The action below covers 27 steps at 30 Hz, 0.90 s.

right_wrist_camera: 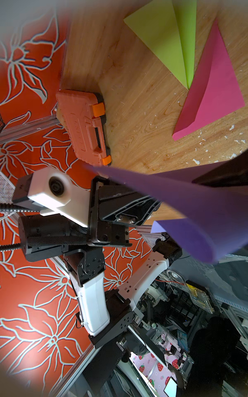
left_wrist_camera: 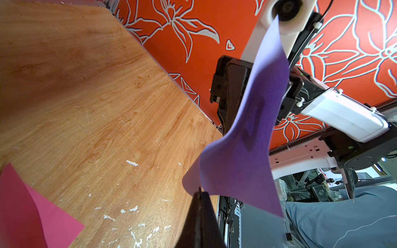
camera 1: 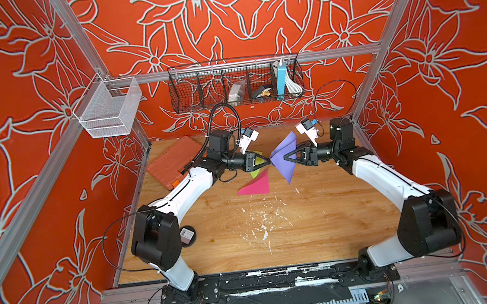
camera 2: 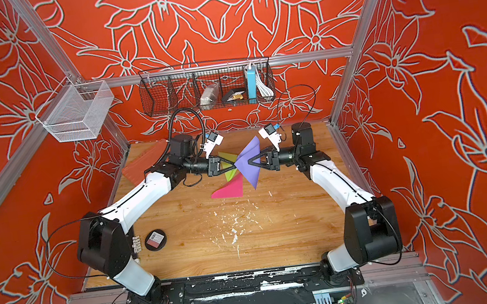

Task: Fold the square paper diagonally
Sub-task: Place the paper at the center of the board.

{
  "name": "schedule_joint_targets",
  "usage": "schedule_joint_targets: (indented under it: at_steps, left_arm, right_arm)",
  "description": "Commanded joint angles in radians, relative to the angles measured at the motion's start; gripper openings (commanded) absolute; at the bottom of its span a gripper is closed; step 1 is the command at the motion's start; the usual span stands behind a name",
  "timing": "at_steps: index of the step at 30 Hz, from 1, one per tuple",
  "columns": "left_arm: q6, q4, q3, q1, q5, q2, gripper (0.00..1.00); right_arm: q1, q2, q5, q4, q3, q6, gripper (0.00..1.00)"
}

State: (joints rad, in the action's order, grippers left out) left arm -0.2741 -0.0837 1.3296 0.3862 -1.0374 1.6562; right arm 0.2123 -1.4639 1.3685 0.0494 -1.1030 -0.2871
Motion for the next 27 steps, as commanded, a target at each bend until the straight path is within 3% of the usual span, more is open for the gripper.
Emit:
schedule_joint_targets:
  at_steps: [1,15,27]
  left_arm:
    - [0.005,0.005,0.030,0.001,-0.034,-0.018,0.04]
    - [0.010,-0.037,0.051,-0.016,-0.092,-0.036,0.04]
    - [0.104,-0.160,0.103,-0.046,-0.247,-0.013,0.00]
  right_arm:
    - [0.014,0.026,0.001,-0.009,0.000,0.027,0.29]
    - [0.015,0.053,-0.056,-0.076,0.002,0.089,0.21]
    - [0.013,0.077,-0.039,-0.173,-0.013,0.177,0.25]
